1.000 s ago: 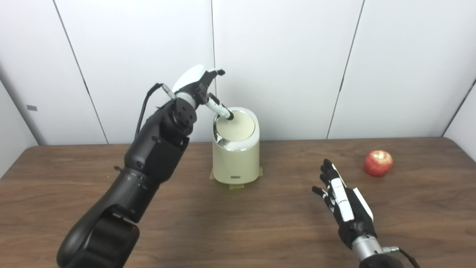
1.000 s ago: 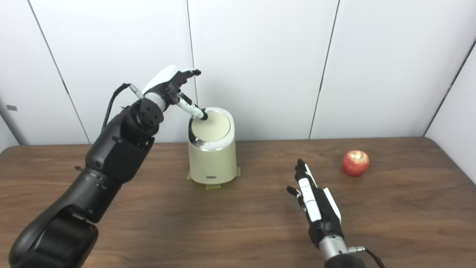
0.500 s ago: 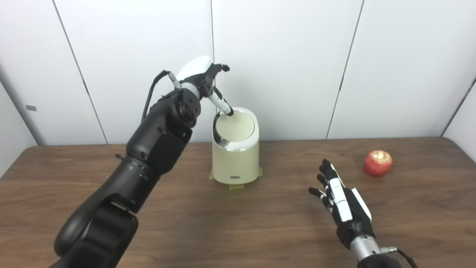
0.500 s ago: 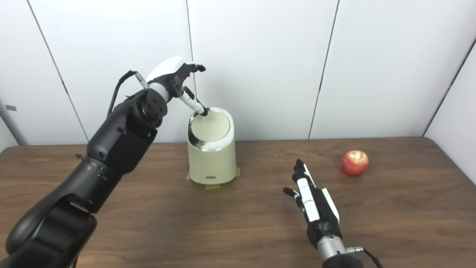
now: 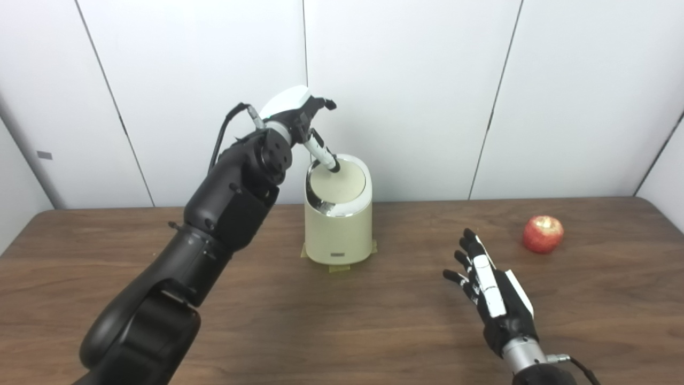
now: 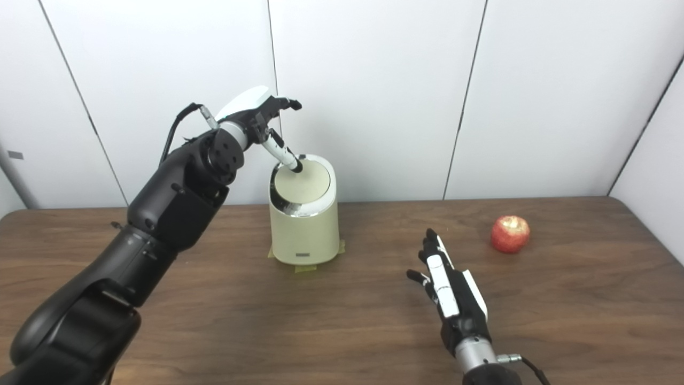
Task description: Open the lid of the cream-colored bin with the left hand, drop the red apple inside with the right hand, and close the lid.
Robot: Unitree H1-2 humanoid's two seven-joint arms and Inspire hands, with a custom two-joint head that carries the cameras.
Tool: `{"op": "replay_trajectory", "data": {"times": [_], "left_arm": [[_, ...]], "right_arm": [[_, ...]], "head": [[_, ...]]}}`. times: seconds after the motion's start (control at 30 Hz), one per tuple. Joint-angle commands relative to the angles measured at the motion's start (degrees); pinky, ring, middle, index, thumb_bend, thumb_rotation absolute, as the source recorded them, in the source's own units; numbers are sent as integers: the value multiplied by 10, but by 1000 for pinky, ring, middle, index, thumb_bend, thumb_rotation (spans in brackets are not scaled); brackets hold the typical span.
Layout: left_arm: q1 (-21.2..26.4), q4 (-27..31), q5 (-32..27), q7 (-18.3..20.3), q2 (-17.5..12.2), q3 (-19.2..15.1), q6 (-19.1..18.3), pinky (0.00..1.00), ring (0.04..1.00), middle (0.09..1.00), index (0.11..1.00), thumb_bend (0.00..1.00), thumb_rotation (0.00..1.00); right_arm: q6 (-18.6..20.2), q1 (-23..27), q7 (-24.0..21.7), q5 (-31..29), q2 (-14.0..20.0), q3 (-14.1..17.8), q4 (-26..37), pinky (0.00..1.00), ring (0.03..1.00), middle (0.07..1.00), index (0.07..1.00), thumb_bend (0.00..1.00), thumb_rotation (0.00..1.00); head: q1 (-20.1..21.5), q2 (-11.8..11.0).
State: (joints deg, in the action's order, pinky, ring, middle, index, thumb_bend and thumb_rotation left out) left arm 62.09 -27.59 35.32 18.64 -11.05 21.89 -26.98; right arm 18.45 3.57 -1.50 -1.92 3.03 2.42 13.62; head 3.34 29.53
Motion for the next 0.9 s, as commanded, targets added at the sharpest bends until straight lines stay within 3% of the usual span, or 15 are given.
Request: {"op": "replay_trajectory", "data": {"times": [0.0,0.37,0.87], "left_arm": [[29,15,3,-3,-3,-5,2,926,964,962,916,859,0],[26,21,25,7,-15,23,5,861,958,968,926,838,0],[22,-10,41,1,-23,51,38,802,913,945,899,852,0]], "right_arm": [[-9,20,3,-3,-2,2,18,830,973,1000,1000,544,957],[-11,18,-1,-6,1,1,21,813,963,1000,1000,592,925],[-10,19,-1,-6,0,-1,28,816,964,1000,1000,584,908]], "head": [[0,2],[0,11],[1,11]]}}
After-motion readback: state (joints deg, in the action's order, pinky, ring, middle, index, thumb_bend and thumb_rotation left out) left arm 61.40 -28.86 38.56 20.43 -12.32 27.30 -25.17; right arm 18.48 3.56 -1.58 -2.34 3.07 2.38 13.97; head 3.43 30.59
